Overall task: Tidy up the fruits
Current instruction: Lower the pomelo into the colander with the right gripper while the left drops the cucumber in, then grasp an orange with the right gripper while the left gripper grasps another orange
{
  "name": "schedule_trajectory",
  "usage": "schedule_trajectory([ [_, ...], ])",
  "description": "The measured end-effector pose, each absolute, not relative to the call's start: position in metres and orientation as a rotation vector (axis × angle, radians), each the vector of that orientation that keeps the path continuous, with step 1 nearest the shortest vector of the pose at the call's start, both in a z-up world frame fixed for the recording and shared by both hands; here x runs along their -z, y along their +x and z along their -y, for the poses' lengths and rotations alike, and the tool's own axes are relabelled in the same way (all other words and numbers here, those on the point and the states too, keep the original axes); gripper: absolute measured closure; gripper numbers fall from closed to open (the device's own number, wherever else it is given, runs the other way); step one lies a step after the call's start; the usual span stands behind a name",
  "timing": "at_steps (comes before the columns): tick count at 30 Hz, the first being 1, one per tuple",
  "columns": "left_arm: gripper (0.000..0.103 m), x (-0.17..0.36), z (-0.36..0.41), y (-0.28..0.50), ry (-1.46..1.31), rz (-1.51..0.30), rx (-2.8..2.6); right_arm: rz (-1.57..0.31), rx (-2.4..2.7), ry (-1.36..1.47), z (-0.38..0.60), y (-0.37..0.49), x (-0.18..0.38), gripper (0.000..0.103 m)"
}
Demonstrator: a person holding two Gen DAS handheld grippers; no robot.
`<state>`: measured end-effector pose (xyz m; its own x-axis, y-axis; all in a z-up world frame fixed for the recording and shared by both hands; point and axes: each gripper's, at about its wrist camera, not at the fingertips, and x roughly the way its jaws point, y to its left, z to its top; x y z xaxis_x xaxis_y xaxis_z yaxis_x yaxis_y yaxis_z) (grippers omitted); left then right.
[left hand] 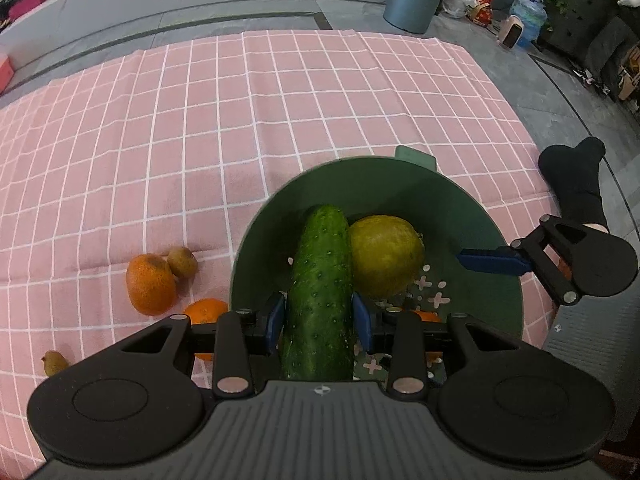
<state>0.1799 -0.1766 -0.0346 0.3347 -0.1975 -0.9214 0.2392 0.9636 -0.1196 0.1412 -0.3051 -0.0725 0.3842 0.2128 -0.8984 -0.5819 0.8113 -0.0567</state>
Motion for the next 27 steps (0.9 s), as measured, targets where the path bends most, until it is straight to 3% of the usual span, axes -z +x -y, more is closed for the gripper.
schedule_trajectory([
  [2,0.059,0.034,0.178,0.179,0.065,-1.189,0.300,-1.065,-0.521,-0.402,0.304,0.140,0.072,0.018],
  [4,0.049,0.032,0.178,0.178,0.068,-1.186,0.320,-1.067,-0.516,-0.409,0.303,0.139,0.071,0.018],
  [7,0.043,0.030,0.175,0.178,0.049,-1.182,0.338,-1.069,-0.506,-0.416,0.301,0.138,0.068,0.018],
  [27,0.038,-0.038,0.121,0.137,0.035,-0.986,0.387,-0.949,-0.457,-0.453,0.268,0.114,0.010,0.019],
])
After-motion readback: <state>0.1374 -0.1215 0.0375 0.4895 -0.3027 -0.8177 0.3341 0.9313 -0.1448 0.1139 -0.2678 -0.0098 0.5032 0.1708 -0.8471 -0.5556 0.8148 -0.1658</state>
